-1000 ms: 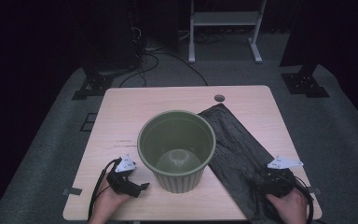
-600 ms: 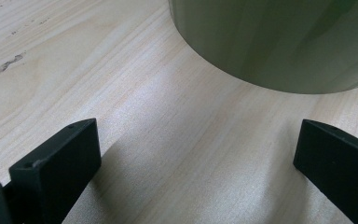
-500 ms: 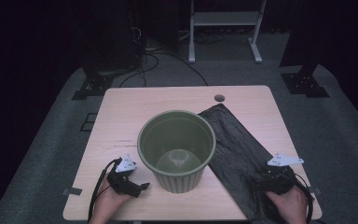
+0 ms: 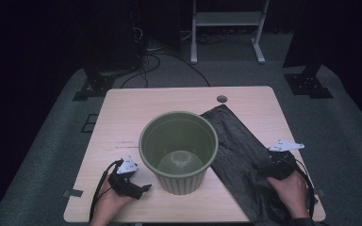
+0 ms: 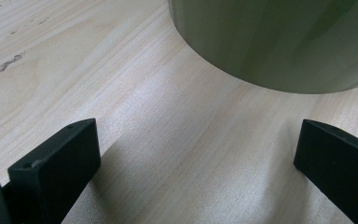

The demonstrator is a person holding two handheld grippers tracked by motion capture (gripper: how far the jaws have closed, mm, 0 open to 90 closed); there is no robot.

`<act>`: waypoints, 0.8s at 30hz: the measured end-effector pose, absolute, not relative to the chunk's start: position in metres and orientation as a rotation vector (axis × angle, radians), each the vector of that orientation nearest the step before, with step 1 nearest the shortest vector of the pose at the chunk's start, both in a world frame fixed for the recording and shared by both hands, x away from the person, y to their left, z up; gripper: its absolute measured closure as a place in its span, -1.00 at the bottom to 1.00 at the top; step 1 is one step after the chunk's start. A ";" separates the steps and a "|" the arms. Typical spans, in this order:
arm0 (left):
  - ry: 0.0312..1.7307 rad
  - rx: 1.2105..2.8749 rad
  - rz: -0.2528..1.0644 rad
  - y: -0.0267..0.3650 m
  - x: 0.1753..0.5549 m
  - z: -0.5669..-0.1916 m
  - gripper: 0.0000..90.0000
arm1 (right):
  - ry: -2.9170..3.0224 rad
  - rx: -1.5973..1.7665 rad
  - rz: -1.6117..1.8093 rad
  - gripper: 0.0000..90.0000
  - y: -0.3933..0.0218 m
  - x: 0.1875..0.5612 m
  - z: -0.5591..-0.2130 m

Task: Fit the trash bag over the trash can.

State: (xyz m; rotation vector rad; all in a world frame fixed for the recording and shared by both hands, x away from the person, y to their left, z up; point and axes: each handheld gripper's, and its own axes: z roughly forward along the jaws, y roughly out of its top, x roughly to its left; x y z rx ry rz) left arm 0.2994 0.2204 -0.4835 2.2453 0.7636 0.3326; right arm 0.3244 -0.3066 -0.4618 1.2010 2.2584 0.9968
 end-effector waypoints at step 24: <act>0.764 2.245 0.332 0.220 0.299 -0.484 -1.00 | 2.344 1.354 0.999 -0.77 -0.318 0.354 -0.477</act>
